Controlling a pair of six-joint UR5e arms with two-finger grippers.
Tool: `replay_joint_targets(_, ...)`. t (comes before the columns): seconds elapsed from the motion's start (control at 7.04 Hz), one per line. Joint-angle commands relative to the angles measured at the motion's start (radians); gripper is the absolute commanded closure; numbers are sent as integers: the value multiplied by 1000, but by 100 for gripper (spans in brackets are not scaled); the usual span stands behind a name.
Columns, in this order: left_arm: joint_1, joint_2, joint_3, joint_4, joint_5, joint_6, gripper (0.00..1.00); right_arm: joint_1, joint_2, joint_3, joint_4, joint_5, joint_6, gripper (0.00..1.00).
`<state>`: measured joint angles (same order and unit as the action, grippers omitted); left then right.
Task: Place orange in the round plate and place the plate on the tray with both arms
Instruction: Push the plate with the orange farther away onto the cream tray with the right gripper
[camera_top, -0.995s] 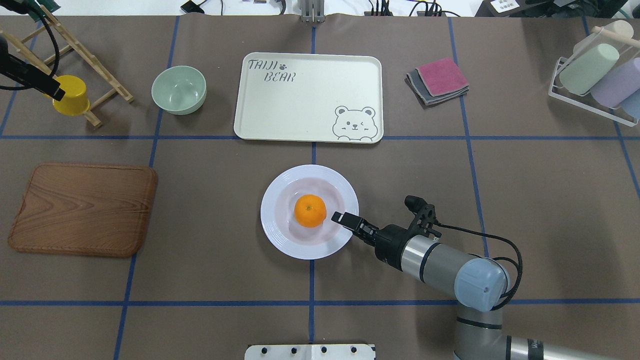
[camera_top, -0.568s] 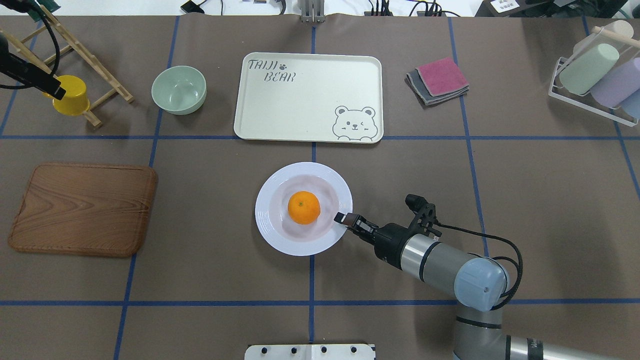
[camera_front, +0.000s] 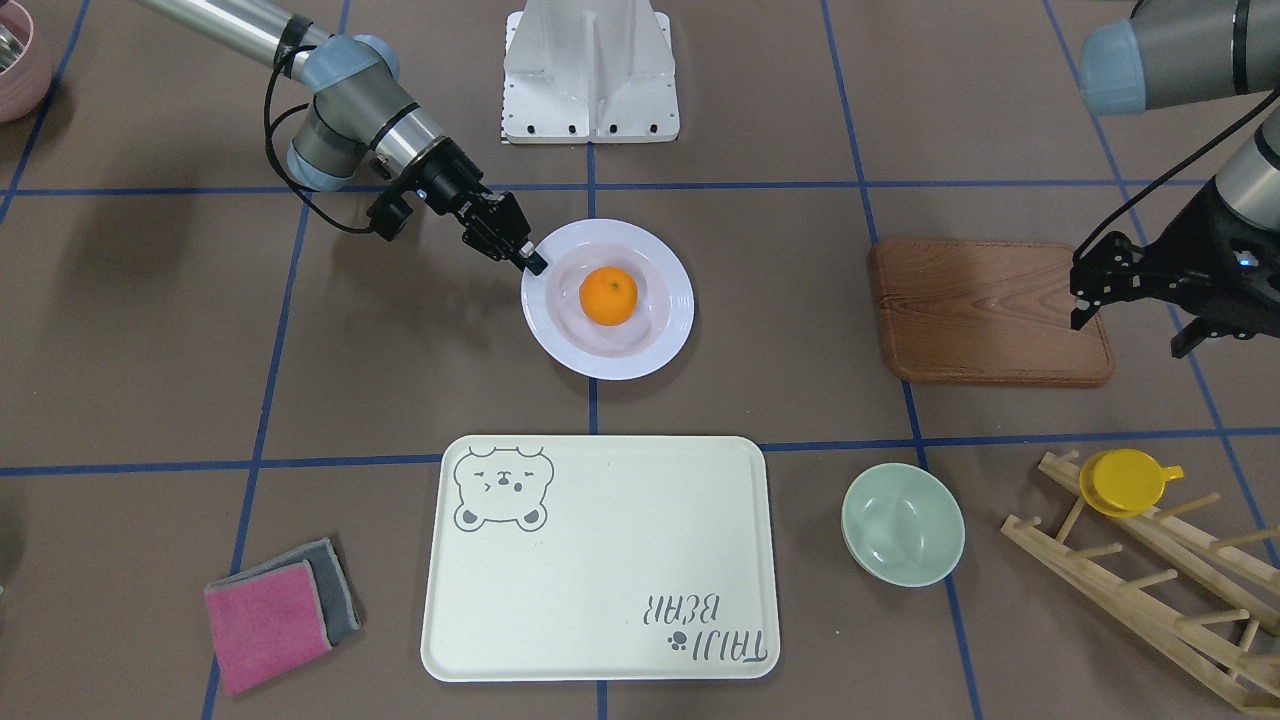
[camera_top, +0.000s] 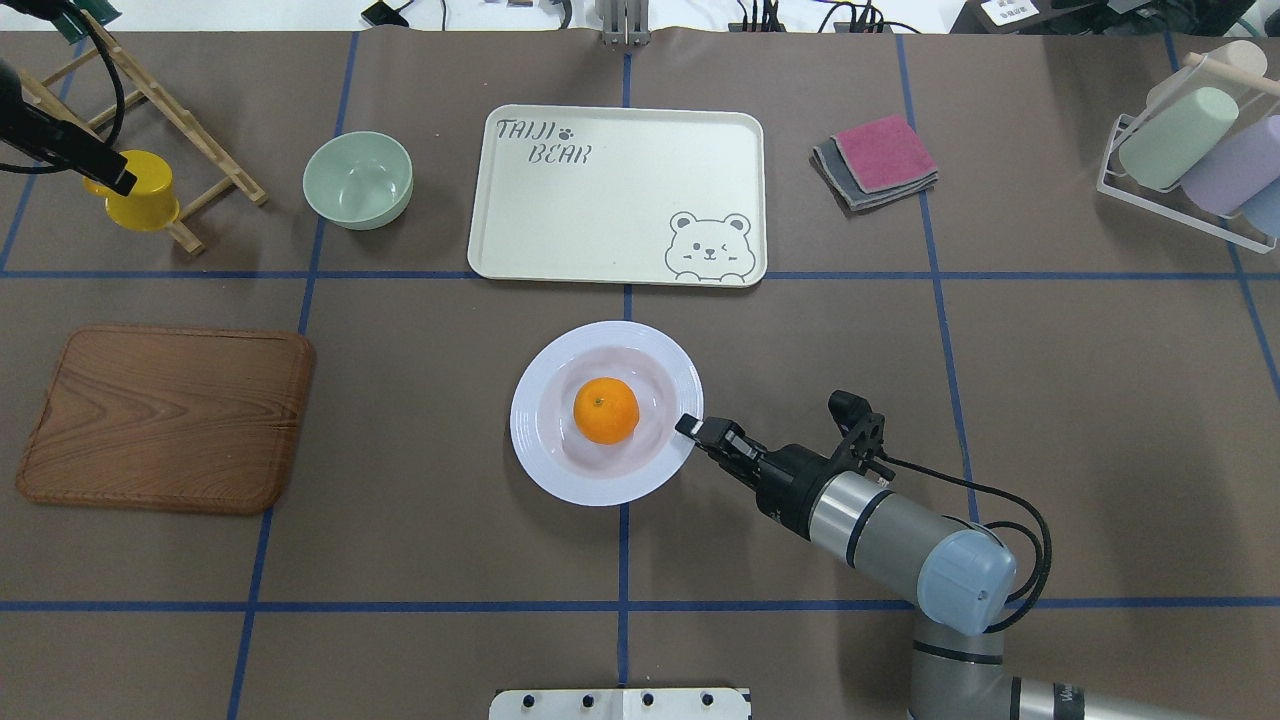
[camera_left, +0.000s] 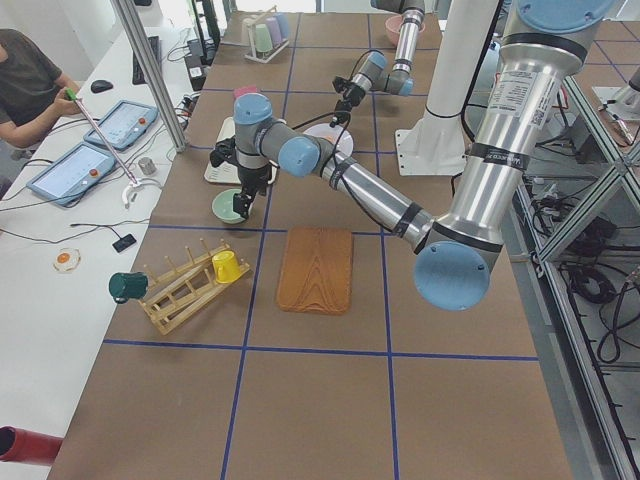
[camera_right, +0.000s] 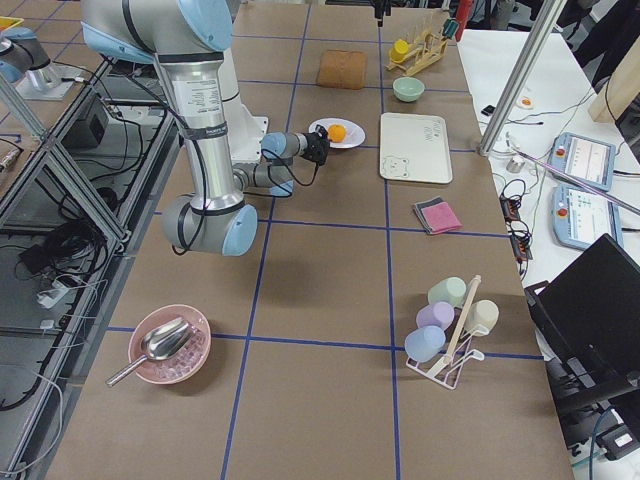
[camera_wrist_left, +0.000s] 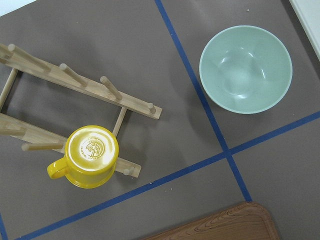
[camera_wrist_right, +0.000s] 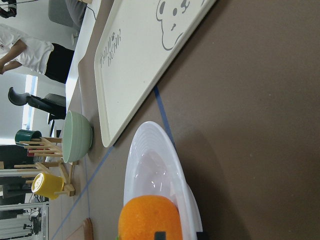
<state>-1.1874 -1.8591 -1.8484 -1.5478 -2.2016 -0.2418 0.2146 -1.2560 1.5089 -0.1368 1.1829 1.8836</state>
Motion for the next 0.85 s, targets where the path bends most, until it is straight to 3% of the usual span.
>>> replay_joint_targets(0.0, 0, 0, 0, 0, 2, -1, 0, -9, 1, -4, 9, -14, 2, 97)
replay_joint_targets(0.28, 2, -2, 3, 0, 2, -4, 0, -6, 1, 8, 13, -34, -1, 100)
replay_joint_targets(0.71, 2, 0, 0, 0, 2, -4, 0, 40, 64, 5, 11, -166, 37, 100)
